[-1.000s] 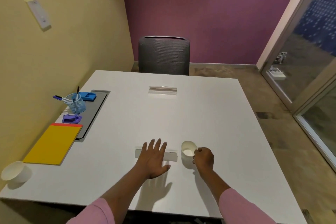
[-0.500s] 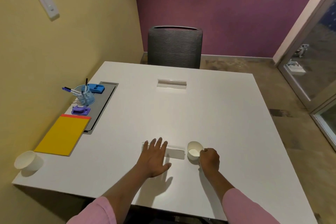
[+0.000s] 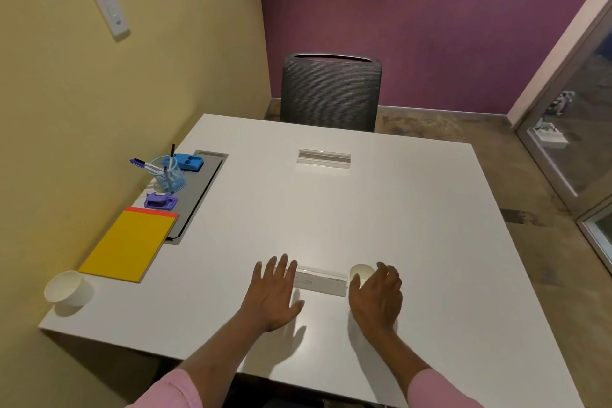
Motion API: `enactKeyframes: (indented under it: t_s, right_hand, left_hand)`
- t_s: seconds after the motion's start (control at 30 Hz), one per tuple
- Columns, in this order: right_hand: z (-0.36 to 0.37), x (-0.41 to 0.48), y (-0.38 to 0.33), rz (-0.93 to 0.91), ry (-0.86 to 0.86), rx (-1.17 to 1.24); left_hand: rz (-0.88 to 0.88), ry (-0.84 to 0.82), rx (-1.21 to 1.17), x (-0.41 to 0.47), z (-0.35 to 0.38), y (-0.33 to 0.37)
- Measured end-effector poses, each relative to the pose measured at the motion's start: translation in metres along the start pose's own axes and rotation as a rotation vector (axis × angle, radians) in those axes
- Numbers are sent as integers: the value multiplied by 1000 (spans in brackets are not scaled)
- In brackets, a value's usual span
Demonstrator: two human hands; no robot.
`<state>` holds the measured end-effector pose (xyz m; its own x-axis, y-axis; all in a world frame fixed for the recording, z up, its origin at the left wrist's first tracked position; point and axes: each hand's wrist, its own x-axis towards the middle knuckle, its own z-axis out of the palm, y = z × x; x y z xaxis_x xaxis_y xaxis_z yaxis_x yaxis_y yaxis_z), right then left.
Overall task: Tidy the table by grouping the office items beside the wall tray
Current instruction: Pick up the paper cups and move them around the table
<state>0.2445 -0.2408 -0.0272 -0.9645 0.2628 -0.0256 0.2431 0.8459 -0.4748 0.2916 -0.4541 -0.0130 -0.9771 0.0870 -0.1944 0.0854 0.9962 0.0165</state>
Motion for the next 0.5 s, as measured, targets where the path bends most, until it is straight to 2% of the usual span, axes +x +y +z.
enactKeyframes:
  t_s: [0.1, 0.37, 0.5]
  right_hand:
    - [9, -19, -31, -237, 51, -74]
    - [47, -74, -128, -633, -44, -116]
    - [81, -112, -192, -737, -93, -131]
  left_hand:
    - [-42, 33, 13, -13, -4, -20]
    - [-185, 103, 45, -55, 4, -123]
    - [-295, 58, 50, -88, 10, -200]
